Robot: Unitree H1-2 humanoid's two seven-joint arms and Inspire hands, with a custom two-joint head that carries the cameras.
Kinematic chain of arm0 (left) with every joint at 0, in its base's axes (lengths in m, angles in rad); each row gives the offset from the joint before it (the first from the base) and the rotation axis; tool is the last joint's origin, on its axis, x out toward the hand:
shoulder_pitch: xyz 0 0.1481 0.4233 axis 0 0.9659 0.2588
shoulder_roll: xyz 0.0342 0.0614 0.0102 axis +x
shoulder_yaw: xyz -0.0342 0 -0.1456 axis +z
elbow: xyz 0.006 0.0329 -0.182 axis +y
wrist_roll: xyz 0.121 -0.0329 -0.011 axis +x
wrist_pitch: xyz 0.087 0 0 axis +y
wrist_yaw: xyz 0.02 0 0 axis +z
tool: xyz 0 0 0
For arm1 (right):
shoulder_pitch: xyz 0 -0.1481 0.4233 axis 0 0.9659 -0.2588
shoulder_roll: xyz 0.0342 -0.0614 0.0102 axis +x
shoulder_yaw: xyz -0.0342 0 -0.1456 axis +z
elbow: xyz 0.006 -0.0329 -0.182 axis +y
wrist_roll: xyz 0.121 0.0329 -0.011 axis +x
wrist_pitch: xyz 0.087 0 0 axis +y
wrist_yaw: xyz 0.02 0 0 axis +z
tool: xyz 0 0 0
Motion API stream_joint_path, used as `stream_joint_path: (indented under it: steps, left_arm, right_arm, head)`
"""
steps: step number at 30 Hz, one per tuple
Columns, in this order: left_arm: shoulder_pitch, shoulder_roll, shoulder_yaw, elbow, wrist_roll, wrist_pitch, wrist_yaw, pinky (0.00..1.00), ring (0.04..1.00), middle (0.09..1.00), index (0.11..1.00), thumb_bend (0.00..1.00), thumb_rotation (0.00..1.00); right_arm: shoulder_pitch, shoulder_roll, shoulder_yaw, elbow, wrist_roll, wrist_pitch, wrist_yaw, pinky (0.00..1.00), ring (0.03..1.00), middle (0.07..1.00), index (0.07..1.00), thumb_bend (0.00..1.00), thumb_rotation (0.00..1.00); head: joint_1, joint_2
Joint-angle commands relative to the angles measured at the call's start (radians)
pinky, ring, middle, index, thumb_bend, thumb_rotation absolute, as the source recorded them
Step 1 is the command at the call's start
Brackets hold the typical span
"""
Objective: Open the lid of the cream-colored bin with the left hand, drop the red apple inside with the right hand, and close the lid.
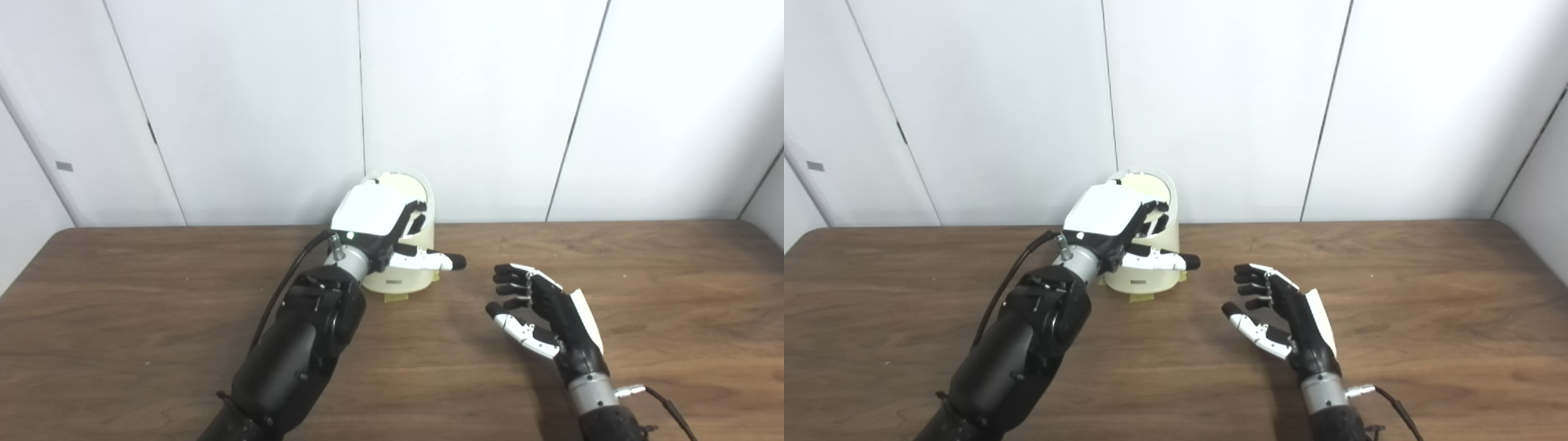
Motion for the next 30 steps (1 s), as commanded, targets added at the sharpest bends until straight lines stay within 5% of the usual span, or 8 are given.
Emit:
stream_joint_path:
  steps: [1,12,19,30]
  left_arm:
    - [-0.012,0.006,0.006,0.034,-0.012,0.007,-0.003,1.0,0.84,0.824,0.811,0.95,0.91]
    - [-0.005,0.004,0.011,0.033,-0.034,0.008,0.029,1.0,0.836,0.829,0.816,0.96,0.9]
    - [-0.001,-0.028,0.045,-0.03,-0.059,0.012,0.106,0.92,0.822,0.849,0.857,0.74,0.91]
    - [0.021,-0.042,0.117,-0.142,-0.117,0.02,0.147,0.93,0.929,0.93,0.931,0.64,0.89]
  right_arm:
    - [-0.029,0.0,-0.001,-0.04,0.002,-0.011,-0.005,0.6,0.692,0.714,0.715,0.27,0.29]
    - [-0.028,-0.003,0.0,-0.041,0.005,-0.019,-0.002,0.59,0.692,0.715,0.715,0.27,0.28]
    - [-0.03,-0.007,0.001,-0.032,0.001,-0.031,-0.003,0.59,0.69,0.714,0.715,0.27,0.29]
    - [-0.029,-0.001,0.001,-0.036,0.002,-0.016,-0.003,0.6,0.695,0.721,0.723,0.27,0.28]
  head:
    - [0.0,0.001]
    - [0.001,0.005]
    - [0.002,0.003]
    - [-0.001,0.0]
